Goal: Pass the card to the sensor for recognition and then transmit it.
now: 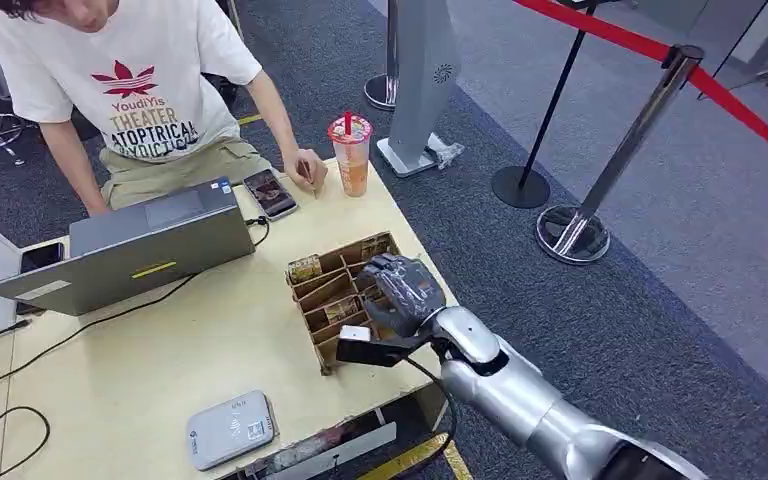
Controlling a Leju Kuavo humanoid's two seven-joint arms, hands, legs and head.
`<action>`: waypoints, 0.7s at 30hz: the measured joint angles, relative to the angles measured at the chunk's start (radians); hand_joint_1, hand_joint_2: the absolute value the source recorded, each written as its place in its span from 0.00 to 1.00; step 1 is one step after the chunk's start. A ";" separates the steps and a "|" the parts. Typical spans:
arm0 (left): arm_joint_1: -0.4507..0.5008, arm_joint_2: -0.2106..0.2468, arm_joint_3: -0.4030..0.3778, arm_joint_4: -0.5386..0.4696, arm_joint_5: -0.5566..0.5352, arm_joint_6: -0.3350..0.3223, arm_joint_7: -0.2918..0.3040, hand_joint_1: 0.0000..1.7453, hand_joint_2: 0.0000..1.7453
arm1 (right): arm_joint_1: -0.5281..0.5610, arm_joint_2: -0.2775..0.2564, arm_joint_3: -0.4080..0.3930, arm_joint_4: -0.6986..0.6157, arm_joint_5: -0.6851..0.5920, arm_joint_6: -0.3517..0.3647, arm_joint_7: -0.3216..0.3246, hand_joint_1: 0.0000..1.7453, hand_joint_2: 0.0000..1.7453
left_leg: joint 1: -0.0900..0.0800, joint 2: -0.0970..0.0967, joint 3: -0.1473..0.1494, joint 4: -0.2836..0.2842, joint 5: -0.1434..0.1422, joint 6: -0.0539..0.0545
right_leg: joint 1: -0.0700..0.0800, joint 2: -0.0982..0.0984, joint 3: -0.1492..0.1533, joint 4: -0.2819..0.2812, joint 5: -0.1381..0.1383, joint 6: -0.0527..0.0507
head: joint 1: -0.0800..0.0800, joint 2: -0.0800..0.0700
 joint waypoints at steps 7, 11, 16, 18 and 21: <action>0.000 0.003 0.000 0.000 0.000 0.000 0.000 0.00 0.00 | -0.003 -0.009 -0.001 0.024 0.000 0.000 0.002 0.54 1.00 | 0.000 0.000 0.000 0.000 0.000 0.000 | 0.000 0.000 0.000 0.000 0.000 0.000 | 0.000 0.000; 0.000 0.004 0.000 0.000 -0.001 -0.002 0.000 0.00 0.00 | -0.005 -0.011 -0.001 0.034 -0.001 0.000 0.005 0.52 1.00 | 0.000 0.000 0.000 0.000 0.000 0.000 | 0.000 0.000 0.000 0.000 0.000 0.000 | 0.000 0.000; 0.000 0.005 0.000 0.000 -0.003 -0.003 0.000 0.00 0.00 | -0.008 -0.011 -0.003 0.036 0.000 0.000 0.013 0.55 1.00 | 0.000 0.000 0.000 0.000 0.000 0.000 | 0.000 0.000 0.000 0.000 0.000 0.000 | 0.000 0.000; 0.000 0.006 0.000 0.000 -0.003 -0.003 0.000 0.00 0.00 | -0.010 -0.011 -0.003 0.036 0.000 0.000 0.013 0.56 1.00 | 0.000 0.000 0.000 0.000 0.000 0.000 | 0.000 0.000 0.000 0.000 0.000 0.000 | 0.000 0.000; 0.000 0.006 0.000 0.000 -0.003 -0.003 0.000 0.00 0.00 | -0.010 -0.011 -0.003 0.036 0.000 0.000 0.013 0.56 1.00 | 0.000 0.000 0.000 0.000 0.000 0.000 | 0.000 0.000 0.000 0.000 0.000 0.000 | 0.000 0.000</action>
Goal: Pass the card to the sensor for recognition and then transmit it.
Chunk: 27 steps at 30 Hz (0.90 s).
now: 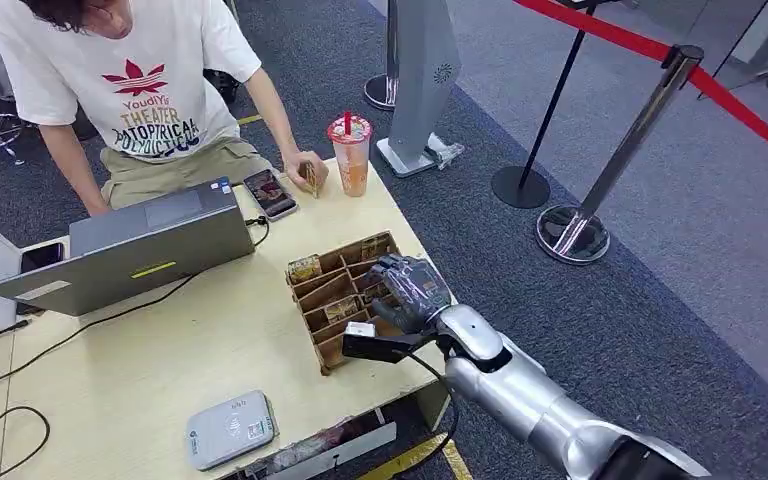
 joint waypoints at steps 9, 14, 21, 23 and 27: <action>0.001 0.004 0.000 0.000 -0.006 -0.005 -0.001 0.00 0.00 | -0.009 -0.012 -0.006 0.008 -0.005 0.002 0.000 0.78 1.00 | 0.000 0.000 0.000 0.000 0.000 0.000 | 0.000 0.000 0.000 0.000 0.000 0.000 | 0.000 0.000; 0.001 0.005 0.000 0.000 -0.006 -0.005 0.000 0.00 0.00 | -0.011 -0.015 -0.008 0.008 -0.005 0.002 0.000 0.78 1.00 | 0.000 0.000 0.000 0.000 0.000 0.000 | 0.000 0.000 0.000 0.000 0.000 0.000 | 0.000 0.000; 0.003 0.005 0.000 0.000 -0.003 -0.003 0.000 0.00 0.00 | -0.015 -0.018 -0.014 0.009 -0.022 0.012 -0.015 0.78 1.00 | 0.000 0.000 0.000 0.000 0.000 0.000 | 0.000 0.000 0.000 0.000 0.000 0.000 | 0.000 0.000; 0.003 0.006 0.000 0.000 -0.003 -0.004 -0.001 0.00 0.00 | -0.021 -0.019 -0.015 0.010 -0.029 0.026 -0.022 0.81 1.00 | 0.000 0.000 0.000 0.000 0.000 0.000 | 0.000 0.000 0.000 0.000 0.000 0.000 | 0.000 0.000; 0.003 0.006 0.000 0.000 -0.006 -0.005 -0.008 0.00 0.00 | -0.031 -0.031 -0.020 0.014 -0.082 0.077 -0.046 0.88 1.00 | 0.000 0.000 0.000 0.000 0.000 0.000 | 0.000 0.000 0.000 0.000 0.000 0.000 | 0.000 0.000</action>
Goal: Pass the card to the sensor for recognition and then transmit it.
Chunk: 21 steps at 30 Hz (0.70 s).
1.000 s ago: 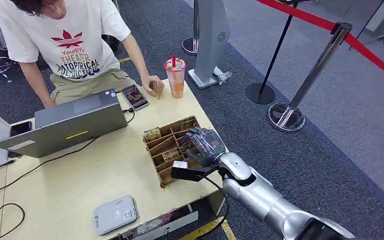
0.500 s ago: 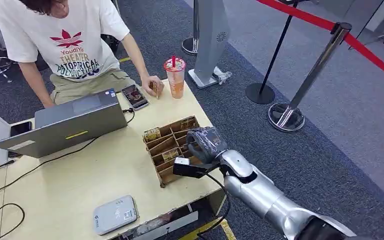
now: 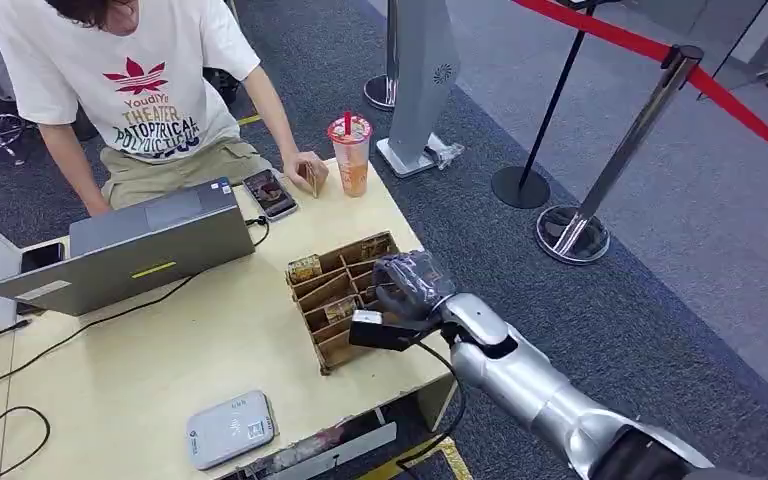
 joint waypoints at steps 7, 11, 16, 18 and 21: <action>0.001 0.005 0.000 0.000 -0.007 -0.016 -0.007 0.00 0.00 | -0.045 -0.037 -0.010 0.003 -0.106 0.151 -0.063 0.96 1.00 | 0.000 0.000 0.000 0.000 0.000 0.000 | 0.000 0.000 0.000 0.000 0.000 0.000 | 0.000 0.000; 0.002 0.011 0.000 0.000 -0.018 -0.023 -0.012 0.00 0.00 | -0.111 -0.092 -0.008 0.024 -0.176 0.263 -0.106 0.96 1.00 | -0.001 0.000 -0.001 0.000 0.000 0.001 | 0.000 -0.001 0.000 0.000 0.000 0.000 | 0.000 0.000; 0.000 0.014 0.000 0.000 -0.025 -0.023 -0.010 0.00 0.00 | -0.195 -0.145 0.006 0.055 -0.201 0.335 -0.124 0.96 1.00 | -0.001 0.000 -0.001 0.000 0.000 0.001 | -0.001 0.000 0.000 0.000 0.000 0.000 | 0.000 0.000; -0.002 0.014 0.000 0.000 -0.028 -0.023 -0.005 0.00 0.00 | -0.230 -0.159 0.016 0.066 -0.209 0.363 -0.126 0.92 1.00 | -0.001 0.000 -0.001 0.001 0.000 0.001 | -0.001 0.000 0.000 0.000 0.000 0.000 | 0.000 0.000; -0.005 0.014 0.000 0.000 -0.032 -0.021 0.000 0.00 0.00 | -0.279 -0.177 0.036 0.081 -0.217 0.394 -0.126 0.97 1.00 | -0.001 0.000 -0.001 0.001 0.000 0.001 | -0.001 0.000 0.000 0.000 0.000 0.000 | 0.000 0.000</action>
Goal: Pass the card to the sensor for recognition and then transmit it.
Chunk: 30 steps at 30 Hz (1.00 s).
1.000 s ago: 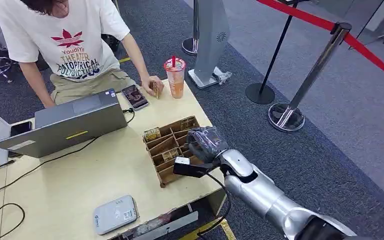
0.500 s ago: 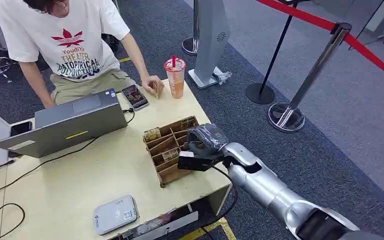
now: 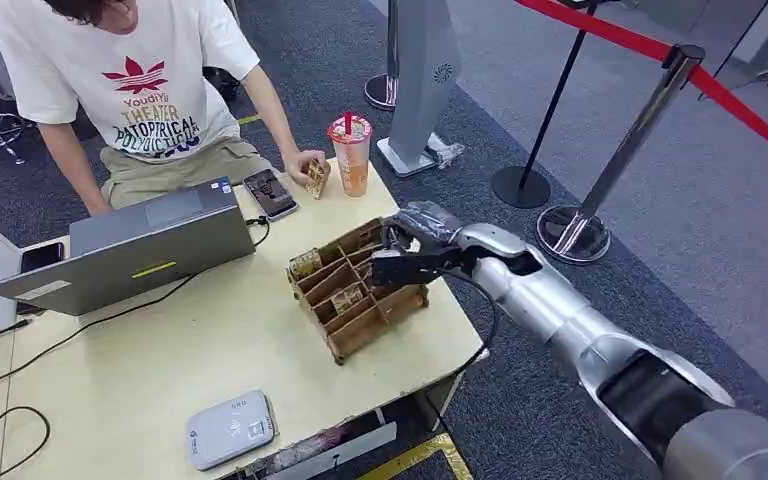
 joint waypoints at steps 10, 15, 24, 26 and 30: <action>-0.005 0.000 0.000 0.000 0.008 0.001 -0.001 0.00 0.00 | -0.181 -0.030 0.124 0.043 -0.065 0.048 0.016 0.96 1.00 | 0.000 0.000 0.000 0.000 0.000 0.000 | 0.000 0.000 0.000 0.000 0.000 0.000 | 0.000 0.000; -0.005 0.000 0.000 0.000 0.008 0.001 -0.002 0.00 0.00 | -0.238 -0.031 0.157 0.060 -0.078 0.059 0.020 1.00 1.00 | 0.000 0.000 0.000 0.000 0.000 0.000 | 0.000 0.000 0.000 0.000 0.000 0.000 | 0.000 0.000; -0.005 -0.002 0.000 0.000 0.011 0.008 -0.002 0.00 0.00 | -0.300 -0.029 0.202 0.093 -0.151 0.055 0.000 1.00 1.00 | 0.000 0.000 0.000 0.000 0.000 0.000 | 0.000 0.000 0.000 0.000 0.000 0.000 | 0.000 0.000; -0.005 -0.004 0.000 0.000 0.011 0.009 -0.003 0.00 0.00 | -0.304 -0.024 0.210 0.099 -0.161 0.049 -0.005 1.00 1.00 | 0.000 0.000 0.000 0.000 0.000 0.000 | 0.000 0.000 0.000 0.000 0.000 0.000 | 0.000 0.000; -0.005 -0.006 0.000 0.000 0.012 0.010 -0.003 0.00 0.00 | -0.302 -0.007 0.222 0.106 -0.171 0.017 -0.008 0.52 1.00 | 0.000 0.000 0.000 0.000 0.000 0.000 | 0.000 0.000 0.000 0.000 0.000 0.000 | 0.000 0.000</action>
